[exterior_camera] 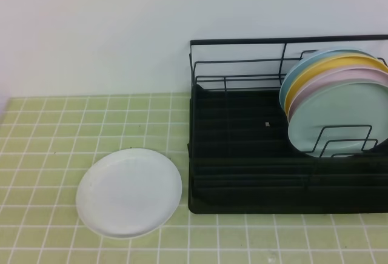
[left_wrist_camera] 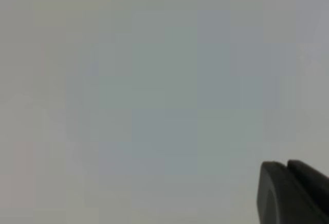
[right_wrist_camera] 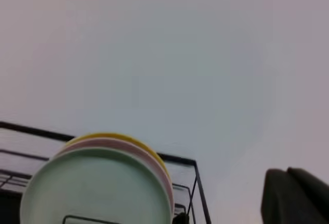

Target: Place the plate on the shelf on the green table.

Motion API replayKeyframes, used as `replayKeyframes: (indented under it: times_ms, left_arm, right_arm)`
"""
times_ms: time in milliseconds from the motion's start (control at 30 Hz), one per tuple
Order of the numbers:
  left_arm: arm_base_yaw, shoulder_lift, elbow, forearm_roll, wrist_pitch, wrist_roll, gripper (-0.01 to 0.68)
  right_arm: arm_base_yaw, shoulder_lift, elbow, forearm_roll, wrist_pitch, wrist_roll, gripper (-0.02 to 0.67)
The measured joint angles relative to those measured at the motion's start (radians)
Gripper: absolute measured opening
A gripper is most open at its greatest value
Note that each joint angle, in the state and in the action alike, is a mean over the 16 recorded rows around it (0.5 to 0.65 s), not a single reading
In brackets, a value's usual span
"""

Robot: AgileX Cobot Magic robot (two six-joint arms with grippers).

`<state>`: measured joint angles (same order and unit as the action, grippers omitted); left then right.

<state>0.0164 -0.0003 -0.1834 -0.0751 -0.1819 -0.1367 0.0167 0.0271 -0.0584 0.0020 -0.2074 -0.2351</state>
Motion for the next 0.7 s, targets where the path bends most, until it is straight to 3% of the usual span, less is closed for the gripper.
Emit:
replayKeyframes:
  times_ms: [300, 700]
  left_arm:
    - [0.0, 0.038, -0.1, -0.026, 0.189, -0.106, -0.002]
    - [0.0, 0.419, -0.484, -0.063, 0.737, -0.037, -0.002]
  right_arm:
    - [0.0, 0.152, -0.16, 0.007, 0.291, 0.004, 0.0]
    - [0.0, 0.426, -0.249, 0.041, 0.458, 0.003, 0.001]
